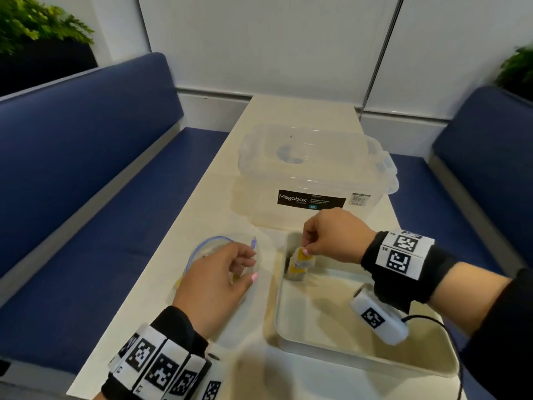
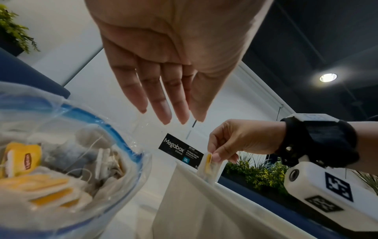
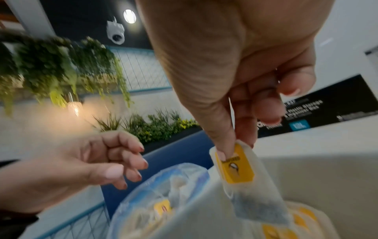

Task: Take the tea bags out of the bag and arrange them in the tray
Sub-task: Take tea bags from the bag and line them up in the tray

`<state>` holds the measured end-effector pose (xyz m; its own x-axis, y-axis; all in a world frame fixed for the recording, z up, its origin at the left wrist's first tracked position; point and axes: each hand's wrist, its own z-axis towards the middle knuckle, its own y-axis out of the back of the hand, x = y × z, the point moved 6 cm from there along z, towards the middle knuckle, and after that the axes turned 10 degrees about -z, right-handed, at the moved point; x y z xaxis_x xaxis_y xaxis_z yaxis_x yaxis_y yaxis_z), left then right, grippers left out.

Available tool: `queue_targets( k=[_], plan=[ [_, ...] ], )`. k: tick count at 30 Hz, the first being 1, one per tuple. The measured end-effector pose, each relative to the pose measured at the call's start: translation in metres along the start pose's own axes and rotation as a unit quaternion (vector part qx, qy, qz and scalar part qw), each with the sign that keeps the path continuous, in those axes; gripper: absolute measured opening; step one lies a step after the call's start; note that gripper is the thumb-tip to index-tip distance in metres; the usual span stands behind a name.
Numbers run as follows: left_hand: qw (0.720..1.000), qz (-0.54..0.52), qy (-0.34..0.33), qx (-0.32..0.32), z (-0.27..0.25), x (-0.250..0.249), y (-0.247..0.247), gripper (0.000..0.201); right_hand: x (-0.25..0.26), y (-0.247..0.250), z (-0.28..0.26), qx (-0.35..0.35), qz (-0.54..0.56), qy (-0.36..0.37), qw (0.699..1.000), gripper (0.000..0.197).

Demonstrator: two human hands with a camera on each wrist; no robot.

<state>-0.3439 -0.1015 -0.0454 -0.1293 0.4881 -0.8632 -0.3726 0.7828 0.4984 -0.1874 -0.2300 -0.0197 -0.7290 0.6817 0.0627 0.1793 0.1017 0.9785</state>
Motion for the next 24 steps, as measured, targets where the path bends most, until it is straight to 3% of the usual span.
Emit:
queue_targets(
  k=[5, 24],
  plan=[
    [1.000, 0.004, 0.013, -0.012, -0.008, 0.012, 0.004, 0.022, 0.002, -0.019, 0.007, 0.024, -0.041, -0.005, 0.999, 0.002],
    [0.999, -0.004, 0.044, -0.026, -0.007, 0.033, 0.007, 0.023, 0.004, -0.062, 0.028, 0.064, -0.126, -0.020, 0.990, 0.012]
  ],
)
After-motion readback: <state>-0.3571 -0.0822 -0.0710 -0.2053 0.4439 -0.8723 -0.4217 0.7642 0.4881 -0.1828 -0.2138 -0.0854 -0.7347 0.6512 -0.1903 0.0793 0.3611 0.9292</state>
